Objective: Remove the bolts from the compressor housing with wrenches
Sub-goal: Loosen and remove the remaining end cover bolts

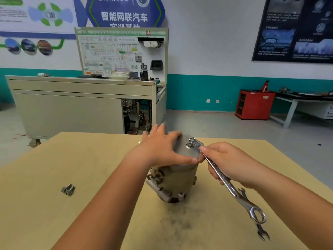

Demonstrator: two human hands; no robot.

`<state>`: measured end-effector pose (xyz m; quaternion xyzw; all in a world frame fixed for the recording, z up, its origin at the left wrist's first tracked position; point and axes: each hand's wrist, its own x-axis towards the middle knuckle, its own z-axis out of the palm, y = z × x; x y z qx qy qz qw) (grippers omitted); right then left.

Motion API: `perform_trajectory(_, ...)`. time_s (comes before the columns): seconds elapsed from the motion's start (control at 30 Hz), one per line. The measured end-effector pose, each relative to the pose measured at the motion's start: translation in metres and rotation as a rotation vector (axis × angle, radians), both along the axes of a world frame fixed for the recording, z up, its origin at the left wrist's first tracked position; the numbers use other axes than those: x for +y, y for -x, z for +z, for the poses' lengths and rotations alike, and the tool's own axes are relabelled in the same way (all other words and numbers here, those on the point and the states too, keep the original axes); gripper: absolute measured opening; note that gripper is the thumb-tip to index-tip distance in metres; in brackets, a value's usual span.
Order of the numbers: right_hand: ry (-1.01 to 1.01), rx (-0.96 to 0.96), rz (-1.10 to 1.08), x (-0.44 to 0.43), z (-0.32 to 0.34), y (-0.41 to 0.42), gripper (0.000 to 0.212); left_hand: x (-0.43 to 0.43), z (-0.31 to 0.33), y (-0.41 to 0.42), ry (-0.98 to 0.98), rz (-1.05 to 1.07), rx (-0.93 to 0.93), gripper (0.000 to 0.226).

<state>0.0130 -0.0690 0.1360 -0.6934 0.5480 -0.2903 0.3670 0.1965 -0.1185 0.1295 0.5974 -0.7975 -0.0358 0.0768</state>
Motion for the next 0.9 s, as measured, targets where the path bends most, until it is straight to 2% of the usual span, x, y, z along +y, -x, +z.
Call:
perform_trajectory(0.1, -0.016, 0.021, 0.007, 0.005, 0.001, 0.005, 0.038, 0.0, -0.006, 0.011, 0.069, 0.093, 0.028, 0.125)
perform_trajectory(0.2, -0.059, 0.026, 0.037, 0.01, 0.0, 0.008, 0.038, -0.001, -0.016, 0.019, 0.132, 0.088, -0.014, 0.111)
perform_trajectory(0.33, -0.068, 0.078, 0.05, 0.015, -0.002, 0.007, 0.038, -0.003, -0.018, 0.022, 0.173, 0.007, 0.037, 0.094)
perform_trajectory(0.63, -0.129, 0.067, 0.095, 0.015, 0.0, 0.008, 0.038, -0.003, -0.02, 0.028, 0.228, -0.004, 0.054, 0.091)
perform_trajectory(0.8, -0.162, 0.221, 0.191, 0.005, 0.008, 0.013, 0.04, -0.001, -0.02, 0.024, 0.23, -0.04, 0.093, 0.1)
perform_trajectory(0.9, -0.147, 0.314, 0.216, -0.002, 0.011, 0.015, 0.04, -0.002, -0.022, 0.02, 0.258, -0.057, 0.12, 0.096)
